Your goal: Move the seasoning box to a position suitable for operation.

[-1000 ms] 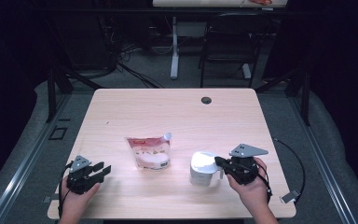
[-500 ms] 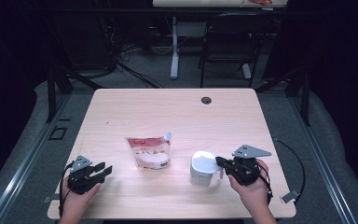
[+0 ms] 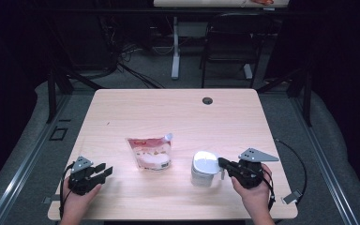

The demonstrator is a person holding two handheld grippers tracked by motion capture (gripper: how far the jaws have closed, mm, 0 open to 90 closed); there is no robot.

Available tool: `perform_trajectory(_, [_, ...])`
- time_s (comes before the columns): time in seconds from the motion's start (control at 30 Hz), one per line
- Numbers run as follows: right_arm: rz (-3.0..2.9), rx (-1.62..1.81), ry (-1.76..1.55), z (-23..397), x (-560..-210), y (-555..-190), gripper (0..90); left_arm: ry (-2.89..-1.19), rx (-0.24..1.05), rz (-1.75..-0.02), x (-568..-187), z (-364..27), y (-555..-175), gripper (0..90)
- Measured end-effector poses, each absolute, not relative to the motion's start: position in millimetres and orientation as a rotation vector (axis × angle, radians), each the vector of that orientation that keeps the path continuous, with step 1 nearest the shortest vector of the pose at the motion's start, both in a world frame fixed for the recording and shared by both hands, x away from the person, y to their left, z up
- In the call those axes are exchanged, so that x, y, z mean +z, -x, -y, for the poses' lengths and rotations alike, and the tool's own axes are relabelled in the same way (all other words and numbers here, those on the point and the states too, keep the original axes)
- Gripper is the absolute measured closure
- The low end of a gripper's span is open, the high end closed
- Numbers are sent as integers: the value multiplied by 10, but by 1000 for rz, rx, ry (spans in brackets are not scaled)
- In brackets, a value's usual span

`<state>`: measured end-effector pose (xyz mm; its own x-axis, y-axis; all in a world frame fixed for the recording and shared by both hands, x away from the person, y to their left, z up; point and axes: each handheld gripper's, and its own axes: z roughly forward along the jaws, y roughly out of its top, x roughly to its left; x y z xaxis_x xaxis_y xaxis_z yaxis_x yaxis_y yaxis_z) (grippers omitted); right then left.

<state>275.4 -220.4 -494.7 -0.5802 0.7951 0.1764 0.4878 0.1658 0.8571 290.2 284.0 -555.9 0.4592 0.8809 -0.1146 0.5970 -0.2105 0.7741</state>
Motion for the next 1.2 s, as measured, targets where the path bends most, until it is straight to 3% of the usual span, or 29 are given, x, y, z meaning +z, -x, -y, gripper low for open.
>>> perform_trajectory(1.2, [-2074,1494,-1288,2268,-5027,-2748,900,-1917,461,-1231,-5549,-2839,-2900,613])
